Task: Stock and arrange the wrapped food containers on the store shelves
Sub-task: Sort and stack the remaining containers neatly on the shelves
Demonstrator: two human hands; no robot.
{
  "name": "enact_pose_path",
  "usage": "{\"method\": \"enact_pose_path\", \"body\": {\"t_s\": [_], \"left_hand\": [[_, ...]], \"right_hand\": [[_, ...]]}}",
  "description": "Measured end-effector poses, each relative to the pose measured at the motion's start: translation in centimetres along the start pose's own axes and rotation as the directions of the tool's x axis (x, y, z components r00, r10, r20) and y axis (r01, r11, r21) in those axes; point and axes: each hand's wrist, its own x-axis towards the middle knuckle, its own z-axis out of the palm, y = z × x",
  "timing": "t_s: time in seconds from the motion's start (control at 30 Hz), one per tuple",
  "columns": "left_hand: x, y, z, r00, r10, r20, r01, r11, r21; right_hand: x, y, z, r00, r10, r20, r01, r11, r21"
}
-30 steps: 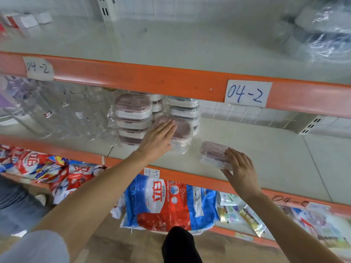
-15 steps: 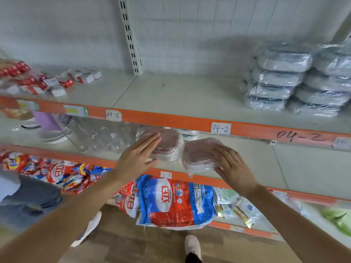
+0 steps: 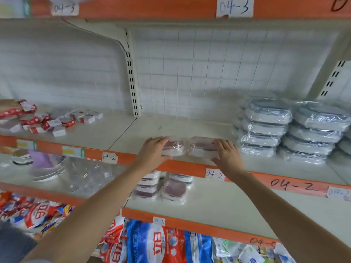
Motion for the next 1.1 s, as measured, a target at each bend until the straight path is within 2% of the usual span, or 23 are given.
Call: {"method": "enact_pose_path", "body": {"t_s": [0.1,0.2,0.3,0.4,0.47,0.6,0.67,0.77,0.83,0.93,1.03,1.1], "left_hand": [[2.6,-0.6,1.9,0.998,-0.004,0.061,0.004,1.000,0.001],[4.9,-2.2,2.7,0.995,-0.008,0.098,0.012,0.999,-0.042],[6.7,-4.0,2.9,0.966,-0.155,0.209,0.163,0.986,-0.022],[7.9,-5.5,3.5,0.923,-0.236,0.304,0.293,0.943,-0.157],[8.8,-6.2,3.9,0.922,-0.278,0.269,0.330,0.928,-0.172],[10.8,-6.6,3.8,0.913,-0.402,0.065,0.403,0.868,-0.289],[12.5,-6.3,3.5,0.928,-0.373,0.023,0.356,0.865,-0.354],[15.7,-4.5,3.0,0.973,-0.222,0.062,0.229,0.906,-0.356],[17.6,-2.7,3.2,0.988,-0.116,0.096,0.142,0.935,-0.326],[19.2,-0.1,4.8,0.978,-0.038,0.203,0.103,0.943,-0.317],[19.3,0.8,6.6,0.947,0.033,0.319,0.082,0.936,-0.342],[19.4,0.2,6.7,0.938,0.058,0.341,0.078,0.926,-0.370]], "right_hand": [[2.4,1.7,1.3,0.998,-0.024,0.064,0.030,0.996,-0.085],[4.7,3.2,2.0,0.990,-0.069,0.122,0.080,0.993,-0.090],[7.6,4.4,2.4,0.974,-0.150,0.170,0.168,0.981,-0.098],[10.0,4.6,3.5,0.952,-0.123,0.280,0.131,0.991,-0.009],[11.3,4.7,4.5,0.939,-0.057,0.338,0.041,0.998,0.053],[13.4,5.0,5.3,0.927,0.057,0.371,-0.127,0.977,0.169],[14.0,5.2,5.2,0.908,0.061,0.414,-0.151,0.970,0.188],[15.1,5.5,4.1,0.843,0.037,0.536,-0.159,0.970,0.182],[16.4,5.6,2.7,0.841,0.053,0.538,-0.209,0.950,0.233],[17.9,5.5,0.9,0.856,0.063,0.514,-0.222,0.941,0.254],[17.9,5.2,0.8,0.818,0.019,0.575,-0.108,0.987,0.121],[17.7,5.4,1.1,0.829,0.002,0.560,-0.043,0.997,0.060]]}}
